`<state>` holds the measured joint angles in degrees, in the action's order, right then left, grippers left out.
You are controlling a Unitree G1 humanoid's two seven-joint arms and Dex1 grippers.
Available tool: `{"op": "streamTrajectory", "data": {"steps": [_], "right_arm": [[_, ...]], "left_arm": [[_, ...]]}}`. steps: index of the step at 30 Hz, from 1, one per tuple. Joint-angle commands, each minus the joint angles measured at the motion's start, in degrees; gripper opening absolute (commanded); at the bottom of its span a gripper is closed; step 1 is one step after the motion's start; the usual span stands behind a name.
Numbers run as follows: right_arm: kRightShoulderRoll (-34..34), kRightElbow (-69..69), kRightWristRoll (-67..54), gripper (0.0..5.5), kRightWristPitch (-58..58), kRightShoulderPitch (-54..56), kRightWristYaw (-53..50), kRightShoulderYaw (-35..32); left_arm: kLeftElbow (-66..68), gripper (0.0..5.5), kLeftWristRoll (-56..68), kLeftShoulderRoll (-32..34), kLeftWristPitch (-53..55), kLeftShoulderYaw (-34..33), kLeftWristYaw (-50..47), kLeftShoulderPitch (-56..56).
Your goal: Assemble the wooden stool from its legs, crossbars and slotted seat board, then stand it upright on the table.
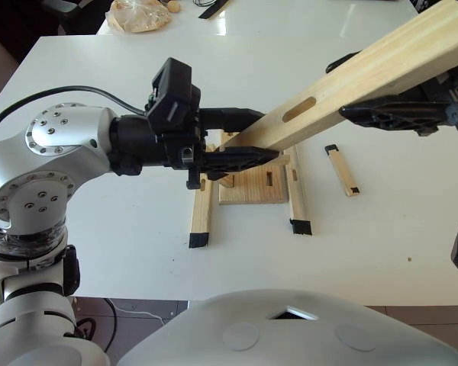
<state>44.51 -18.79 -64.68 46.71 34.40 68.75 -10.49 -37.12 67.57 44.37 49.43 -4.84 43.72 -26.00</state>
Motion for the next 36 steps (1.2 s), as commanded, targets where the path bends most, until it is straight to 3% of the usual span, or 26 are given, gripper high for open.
{"op": "streamTrajectory", "data": {"steps": [1,7,11,15,23,36], "right_arm": [[0.45,0.84,1.9,2.01,-0.92,0.45,-0.19,-0.06],[1.41,6.14,7.7,2.01,-4.92,3.7,0.03,-0.19],[2.3,13.93,15.1,2.01,-10.23,6.92,0.31,-0.04],[2.91,22.98,24.93,2.01,-18.13,7.73,1.23,2.16],[4.72,20.9,34.58,2.01,-28.26,-5.1,11.21,9.11],[3.62,11.51,33.71,2.01,-26.62,-12.58,14.0,11.85]], "left_arm": [[1.76,2.67,-1.46,-1.23,-0.24,0.14,-3.49,-1.32],[5.59,3.55,-1.74,-3.64,-0.65,-1.54,-9.28,-5.27],[9.71,3.61,3.11,-3.73,-1.11,-7.37,-12.41,-9.53],[14.42,3.61,-3.61,0.07,-3.57,-9.83,-10.02,-8.37],[27.07,3.61,-35.06,5.99,-22.94,1.45,1.48,8.15],[24.71,3.61,-46.9,2.76,-31.19,8.31,7.03,18.64]]}}
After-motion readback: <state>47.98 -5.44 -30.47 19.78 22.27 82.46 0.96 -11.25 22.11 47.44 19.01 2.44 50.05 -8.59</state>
